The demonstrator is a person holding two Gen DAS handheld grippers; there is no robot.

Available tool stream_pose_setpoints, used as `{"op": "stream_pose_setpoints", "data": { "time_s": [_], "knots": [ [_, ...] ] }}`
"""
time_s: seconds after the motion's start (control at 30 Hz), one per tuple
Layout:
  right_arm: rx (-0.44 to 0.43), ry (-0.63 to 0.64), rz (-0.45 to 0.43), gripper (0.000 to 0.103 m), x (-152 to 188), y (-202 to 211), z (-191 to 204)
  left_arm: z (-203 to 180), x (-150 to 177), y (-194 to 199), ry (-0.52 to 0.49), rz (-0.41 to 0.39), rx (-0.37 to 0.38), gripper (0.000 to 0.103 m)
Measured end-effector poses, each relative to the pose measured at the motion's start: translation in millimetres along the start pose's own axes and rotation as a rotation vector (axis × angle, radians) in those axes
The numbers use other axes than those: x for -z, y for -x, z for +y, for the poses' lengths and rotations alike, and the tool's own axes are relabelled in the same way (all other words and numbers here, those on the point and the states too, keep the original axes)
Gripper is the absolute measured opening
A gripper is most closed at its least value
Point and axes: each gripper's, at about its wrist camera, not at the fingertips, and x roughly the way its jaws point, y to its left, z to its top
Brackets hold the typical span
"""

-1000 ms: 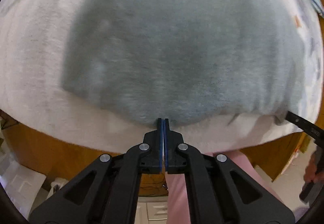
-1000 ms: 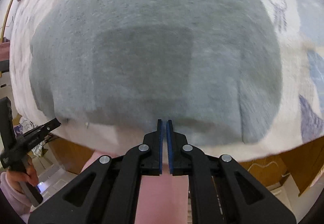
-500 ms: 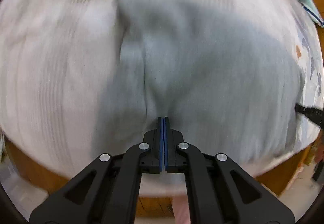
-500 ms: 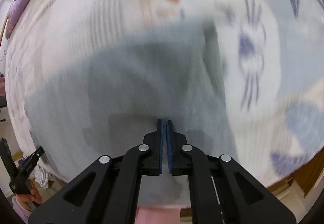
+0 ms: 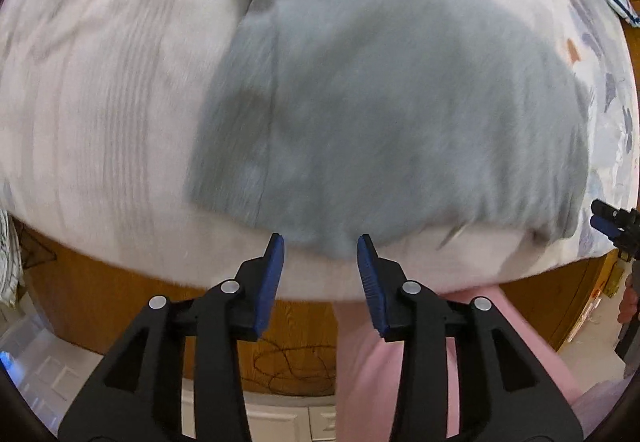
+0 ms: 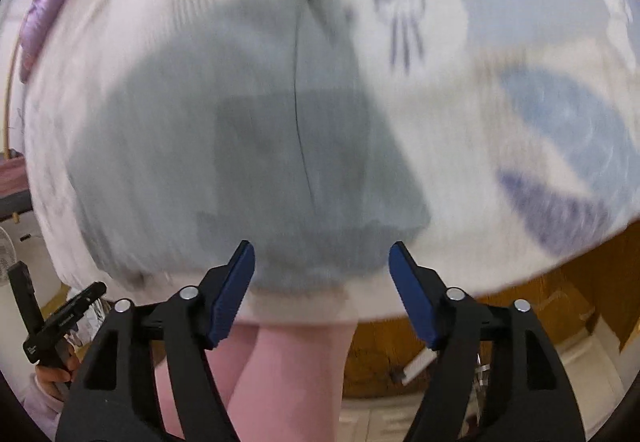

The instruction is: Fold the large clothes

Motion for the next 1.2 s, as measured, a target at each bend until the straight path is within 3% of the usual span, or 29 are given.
{"op": "stream_pose_setpoints", "data": {
  "time_s": [0.17, 0.23, 0.3, 0.37, 0.47, 0.53, 0.6, 0.7, 0.77, 0.8, 0.83, 0.9, 0.93, 0.97, 1.0, 1.07, 1.13, 1.2],
  "knots": [
    [-0.086, -0.022, -0.069, 0.078, -50.8, 7.6, -4.5, -3.9, -27.2, 22.9, -0.030, -0.083, 0.030, 0.057],
    [-0.119, -0.027, -0.082, 0.078, -75.6, 1.8, -11.3, -9.2, -46.3, 29.5, -0.047, -0.109, 0.044, 0.058],
    [-0.140, -0.015, -0.087, 0.078, -78.7, -13.1, 5.4, -28.2, -72.0, 38.2, -0.059, -0.121, 0.050, 0.059],
    [-0.187, -0.008, -0.070, 0.078, -104.1, -16.3, -10.1, -39.6, -82.8, 38.9, -0.074, -0.133, 0.049, 0.059],
    [-0.285, -0.028, -0.053, 0.078, -126.5, -28.2, -22.0, -35.4, -97.7, 44.1, -0.086, -0.130, 0.041, 0.059],
    [-0.399, -0.047, -0.002, 0.083, -140.9, -36.9, -36.3, -60.3, -100.9, 33.7, -0.085, -0.125, 0.042, 0.059],
    [-0.452, -0.039, 0.032, 0.097, -144.0, -46.6, -41.7, -65.1, -102.9, 31.5, -0.084, -0.118, 0.038, 0.059],
    [-0.514, -0.027, 0.071, 0.097, -140.1, -51.7, -42.1, -66.7, -96.7, 35.4, -0.083, -0.102, 0.037, 0.059],
    [-0.596, -0.070, 0.217, 0.096, -122.3, -66.2, -47.8, -70.7, -96.1, 31.9, -0.079, -0.094, 0.042, 0.059],
    [-0.599, -0.063, 0.284, 0.096, -109.0, -74.8, -46.7, -72.7, -95.4, 29.9, -0.073, -0.087, 0.047, 0.059],
    [-0.567, -0.004, 0.293, 0.096, -94.0, -77.7, -42.3, -76.6, -96.4, 27.2, -0.068, -0.083, 0.050, 0.059],
    [-0.502, 0.040, 0.209, 0.095, -80.7, -70.4, -33.5, -85.1, -100.5, 24.1, -0.060, -0.084, 0.059, 0.059],
    [-0.470, 0.014, 0.194, 0.087, -80.2, -70.1, -28.9, -88.1, -102.8, 24.8, -0.054, -0.088, 0.065, 0.059],
    [-0.424, -0.014, 0.184, 0.056, -80.6, -68.8, -23.4, -90.3, -104.8, 25.4, -0.048, -0.091, 0.071, 0.052],
    [-0.375, -0.013, 0.187, 0.039, -78.9, -66.5, -20.1, -93.2, -108.2, 27.4, -0.040, -0.097, 0.083, 0.043],
    [-0.307, -0.009, 0.186, 0.027, -78.5, -64.1, -10.9, -102.5, -118.8, 25.9, -0.040, -0.073, 0.091, 0.007],
    [-0.279, -0.002, 0.188, 0.026, -77.3, -61.1, -6.7, -111.9, -130.1, 27.9, -0.036, -0.063, 0.104, 0.001],
    [-0.215, 0.009, 0.194, 0.026, -79.7, -60.9, 3.7, -120.6, -144.3, 32.4, -0.009, -0.061, 0.165, 0.000]
  ]
}}
